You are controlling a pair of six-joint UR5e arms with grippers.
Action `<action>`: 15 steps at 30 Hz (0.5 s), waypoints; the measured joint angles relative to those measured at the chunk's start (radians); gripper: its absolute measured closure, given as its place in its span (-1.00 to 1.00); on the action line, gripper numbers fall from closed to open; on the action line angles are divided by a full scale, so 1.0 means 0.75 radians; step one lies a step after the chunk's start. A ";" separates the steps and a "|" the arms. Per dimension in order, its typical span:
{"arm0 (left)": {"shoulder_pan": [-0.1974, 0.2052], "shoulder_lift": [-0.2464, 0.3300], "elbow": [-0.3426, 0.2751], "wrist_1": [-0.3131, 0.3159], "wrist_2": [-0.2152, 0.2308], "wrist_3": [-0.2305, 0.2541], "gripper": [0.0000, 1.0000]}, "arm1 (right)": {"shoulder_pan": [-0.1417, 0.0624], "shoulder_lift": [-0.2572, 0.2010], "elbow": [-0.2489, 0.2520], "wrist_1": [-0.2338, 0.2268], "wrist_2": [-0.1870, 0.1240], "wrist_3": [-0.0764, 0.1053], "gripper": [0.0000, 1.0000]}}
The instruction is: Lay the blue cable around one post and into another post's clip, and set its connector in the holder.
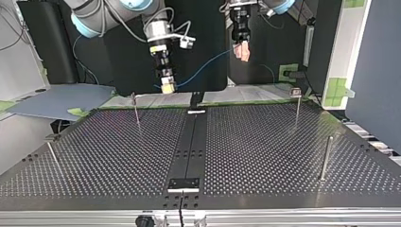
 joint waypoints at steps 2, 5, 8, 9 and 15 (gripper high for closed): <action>0.008 0.024 0.024 -0.025 -0.001 0.001 -1.00 | -0.004 -0.021 -0.021 0.020 -0.004 0.000 1.00; 0.019 0.059 0.059 -0.059 -0.003 -0.004 -1.00 | -0.010 -0.062 -0.055 0.061 -0.009 0.001 1.00; 0.027 0.096 0.096 -0.096 -0.003 -0.027 -1.00 | -0.016 -0.102 -0.068 0.102 -0.015 0.001 1.00; 0.029 0.107 0.107 -0.108 -0.003 -0.036 -1.00 | -0.018 -0.116 -0.071 0.117 -0.018 0.001 1.00; 0.045 0.175 0.175 -0.175 -0.001 -0.079 -1.00 | -0.028 -0.142 -0.074 0.185 -0.032 -0.002 1.00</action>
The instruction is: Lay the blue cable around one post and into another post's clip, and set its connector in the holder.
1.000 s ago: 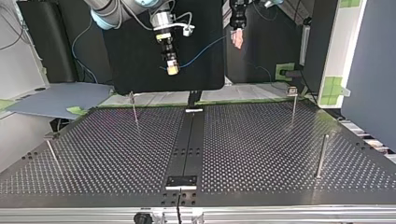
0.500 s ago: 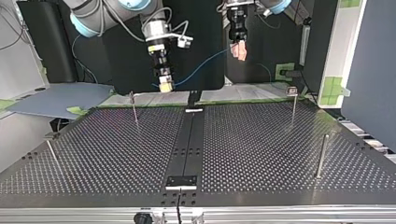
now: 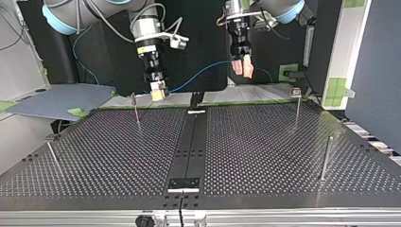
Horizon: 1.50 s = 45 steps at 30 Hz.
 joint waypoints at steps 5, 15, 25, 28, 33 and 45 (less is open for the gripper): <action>0.018 0.056 0.056 -0.056 0.002 -0.012 -1.00 | -0.007 0.000 0.000 0.028 -0.025 -0.004 1.00; 0.071 0.169 0.169 -0.169 -0.002 -0.022 -1.00 | -0.011 0.005 -0.006 0.026 -0.070 -0.008 1.00; 0.174 0.296 0.296 -0.296 0.032 -0.009 -1.00 | -0.011 0.017 -0.038 0.052 -0.083 -0.010 1.00; 0.209 0.332 0.332 -0.332 0.065 -0.027 -1.00 | -0.007 0.040 -0.055 0.063 -0.093 -0.011 1.00; 0.273 0.396 0.396 -0.397 0.127 -0.042 -1.00 | 0.007 0.098 -0.108 0.102 -0.109 -0.033 1.00; 0.422 0.514 0.506 -0.545 0.276 -0.045 -1.00 | 0.042 0.159 -0.237 0.144 -0.135 -0.039 1.00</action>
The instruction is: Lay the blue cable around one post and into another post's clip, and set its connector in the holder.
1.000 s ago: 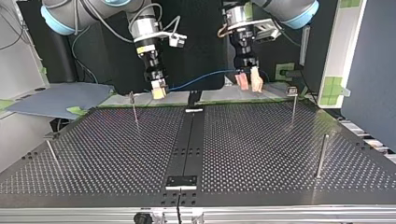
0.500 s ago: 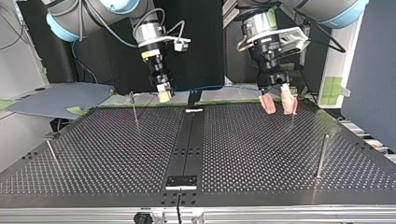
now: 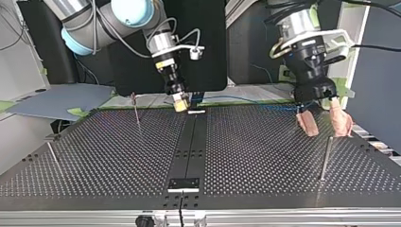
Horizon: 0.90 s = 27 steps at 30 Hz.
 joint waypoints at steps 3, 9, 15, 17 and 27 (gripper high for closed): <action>0.040 -0.001 0.002 -0.040 0.040 0.003 -1.00 | 0.015 0.000 -0.037 0.018 -0.001 0.000 1.00; 0.119 -0.020 0.007 -0.119 0.119 0.008 -1.00 | 0.047 0.000 -0.104 0.058 -0.001 -0.001 1.00; 0.195 -0.055 0.027 -0.195 0.195 -0.001 -1.00 | 0.078 0.000 -0.172 0.096 -0.001 -0.006 1.00; 0.222 -0.063 0.032 -0.223 0.222 -0.013 -1.00 | 0.085 0.000 -0.194 0.104 -0.001 -0.007 1.00; 0.348 -0.070 0.036 -0.348 0.348 -0.122 -1.00 | 0.110 0.002 -0.293 0.109 -0.023 -0.004 1.00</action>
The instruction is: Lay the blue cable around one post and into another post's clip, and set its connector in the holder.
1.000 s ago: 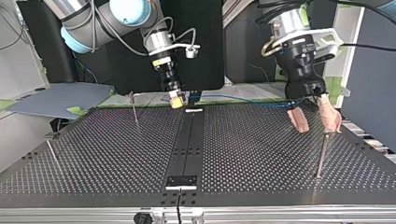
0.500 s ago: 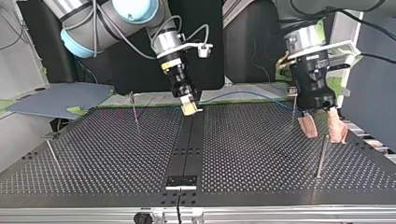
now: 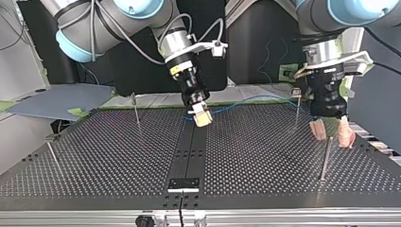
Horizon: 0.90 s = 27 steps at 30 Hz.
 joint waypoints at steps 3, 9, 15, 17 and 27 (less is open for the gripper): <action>0.038 0.000 0.000 -0.038 0.038 -0.025 -1.00 | 0.002 0.000 -0.005 -0.001 -0.001 0.000 1.00; 0.111 -0.027 0.000 -0.103 0.111 -0.084 -1.00 | 0.004 0.000 -0.015 0.007 -0.002 -0.002 1.00; 0.189 -0.059 0.010 -0.085 0.189 -0.159 -1.00 | 0.005 0.002 -0.029 0.015 -0.002 -0.005 1.00; 0.216 -0.073 0.020 -0.076 0.215 -0.173 -1.00 | 0.006 0.002 -0.031 0.014 -0.002 -0.005 1.00; 0.326 -0.086 0.057 -0.022 0.292 -0.234 -1.00 | 0.016 0.006 -0.038 -0.024 -0.002 -0.005 1.00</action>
